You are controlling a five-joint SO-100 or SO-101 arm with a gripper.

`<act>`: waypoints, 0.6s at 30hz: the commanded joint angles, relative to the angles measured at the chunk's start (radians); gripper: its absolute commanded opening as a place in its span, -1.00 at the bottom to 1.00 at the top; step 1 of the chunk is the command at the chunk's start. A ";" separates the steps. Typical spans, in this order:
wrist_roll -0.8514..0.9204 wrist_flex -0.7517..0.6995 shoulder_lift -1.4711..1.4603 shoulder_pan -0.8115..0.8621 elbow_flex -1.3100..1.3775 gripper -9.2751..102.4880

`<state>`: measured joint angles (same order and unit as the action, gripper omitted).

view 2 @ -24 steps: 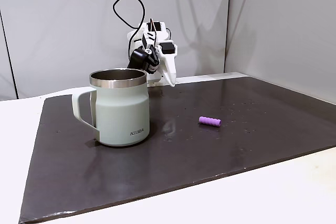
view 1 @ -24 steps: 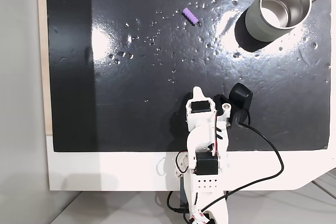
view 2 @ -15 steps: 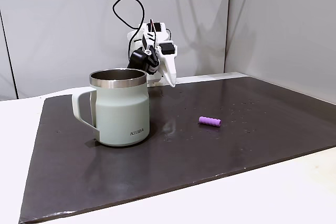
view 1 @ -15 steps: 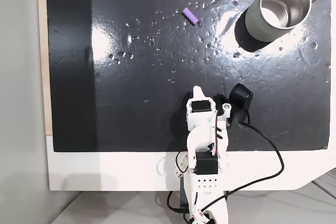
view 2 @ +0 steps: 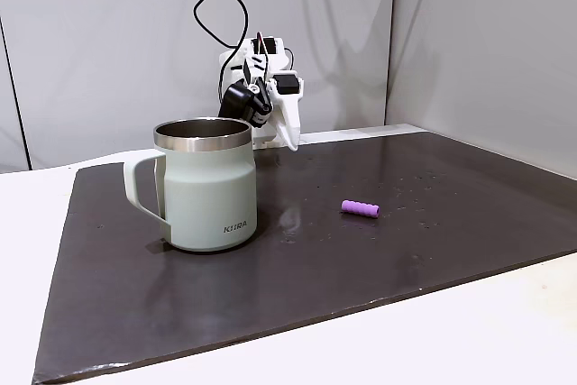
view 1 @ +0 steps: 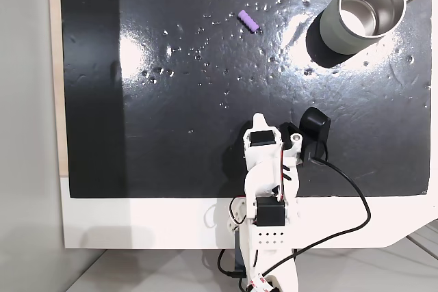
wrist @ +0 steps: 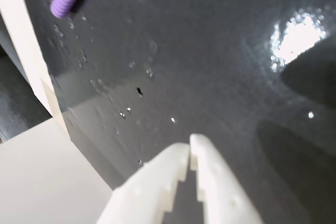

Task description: Grasp a pengrip and put it in the cup.

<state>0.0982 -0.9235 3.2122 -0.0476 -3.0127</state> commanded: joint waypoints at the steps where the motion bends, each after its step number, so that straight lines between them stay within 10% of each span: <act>1: 0.003 0.046 -0.169 -0.038 0.193 -0.84; 18: -0.206 0.061 -1.080 0.087 0.844 -0.84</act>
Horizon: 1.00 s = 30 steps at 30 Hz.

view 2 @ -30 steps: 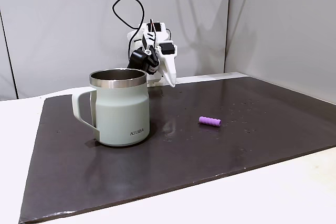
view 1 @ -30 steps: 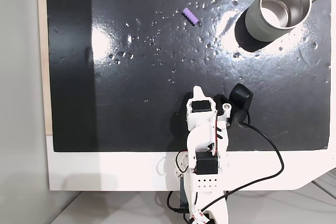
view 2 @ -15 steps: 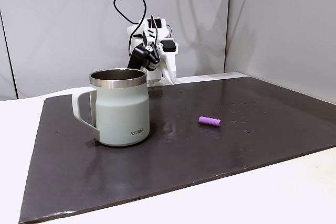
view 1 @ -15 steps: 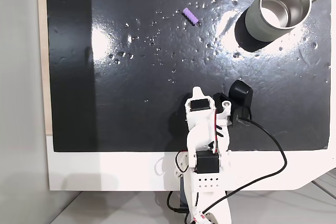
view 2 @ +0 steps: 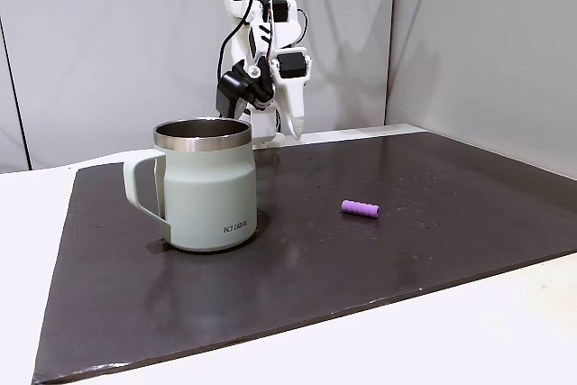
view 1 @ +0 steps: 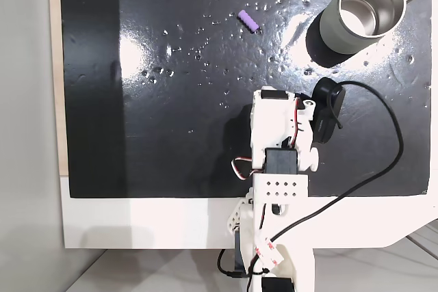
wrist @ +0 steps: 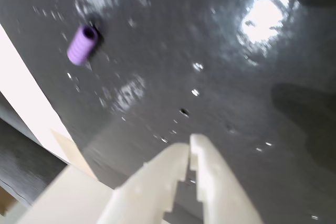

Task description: Grasp a pengrip and put it in the cup.

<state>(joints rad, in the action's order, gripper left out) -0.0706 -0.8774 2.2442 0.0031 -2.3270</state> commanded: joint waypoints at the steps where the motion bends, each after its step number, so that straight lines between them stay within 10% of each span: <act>1: -0.057 0.006 -0.163 0.043 0.199 -0.84; 24: -0.431 -0.267 -0.963 -0.014 1.120 -0.82; 30: -0.466 -0.328 -1.043 -0.029 1.269 -0.44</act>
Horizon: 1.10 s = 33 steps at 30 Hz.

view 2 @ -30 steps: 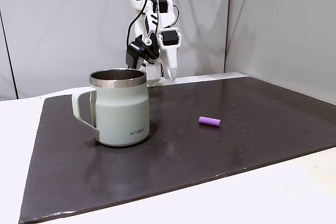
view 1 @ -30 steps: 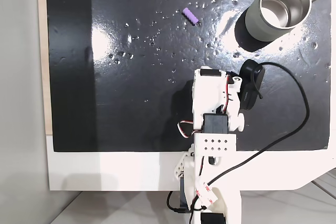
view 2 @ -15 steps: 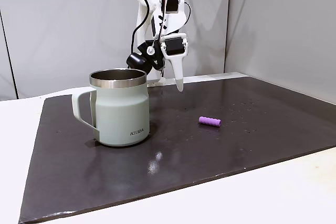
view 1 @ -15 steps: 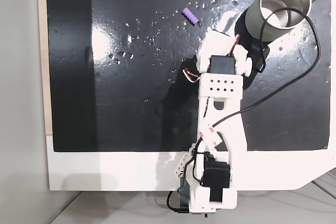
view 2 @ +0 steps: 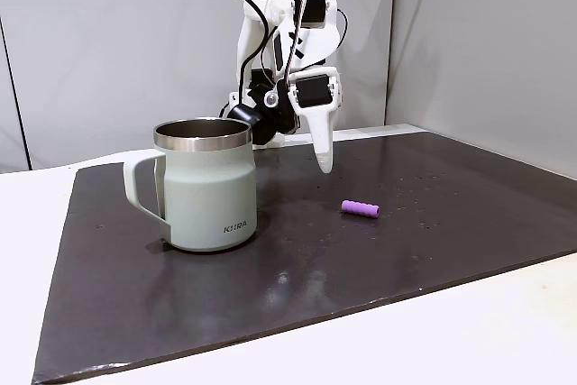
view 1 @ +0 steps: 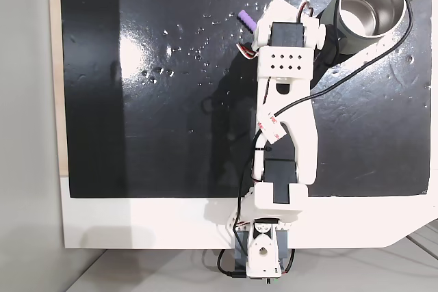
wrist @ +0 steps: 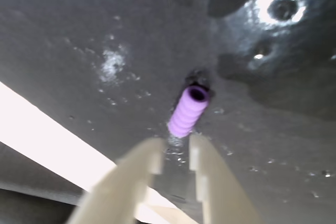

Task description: Grasp a pengrip and put it in the cup.

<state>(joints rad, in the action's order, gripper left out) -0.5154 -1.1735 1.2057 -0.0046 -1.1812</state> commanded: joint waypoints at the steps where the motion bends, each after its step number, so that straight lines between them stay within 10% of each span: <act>1: -0.028 -0.041 -0.021 -0.025 0.149 -0.44; 33: -0.124 -0.006 -0.314 -0.115 0.319 -0.34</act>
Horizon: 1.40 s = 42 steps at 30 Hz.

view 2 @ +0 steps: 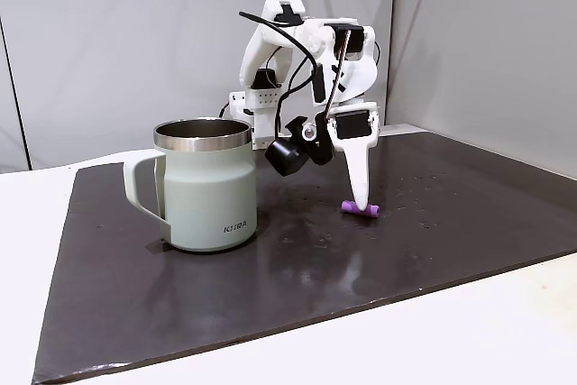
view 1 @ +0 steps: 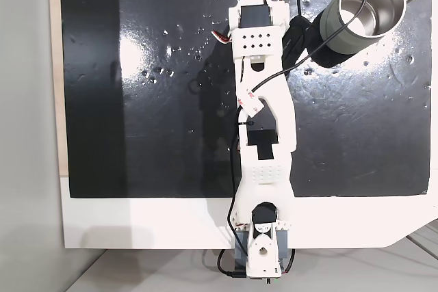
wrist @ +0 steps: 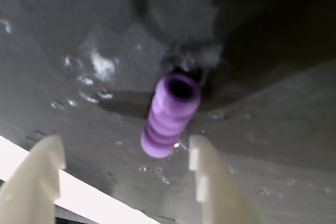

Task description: Grasp a pengrip and put it in the cup.

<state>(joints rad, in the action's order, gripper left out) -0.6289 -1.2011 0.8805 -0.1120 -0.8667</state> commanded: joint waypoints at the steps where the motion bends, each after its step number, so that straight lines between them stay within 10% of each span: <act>1: -0.012 0.023 0.003 -0.009 0.005 -0.34; 22: -0.084 0.025 -0.035 0.020 -0.038 -0.83; 42: 0.448 -0.572 0.364 0.350 0.538 -0.84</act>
<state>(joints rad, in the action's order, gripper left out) -0.2577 -1.7395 1.1597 0.1427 -0.4188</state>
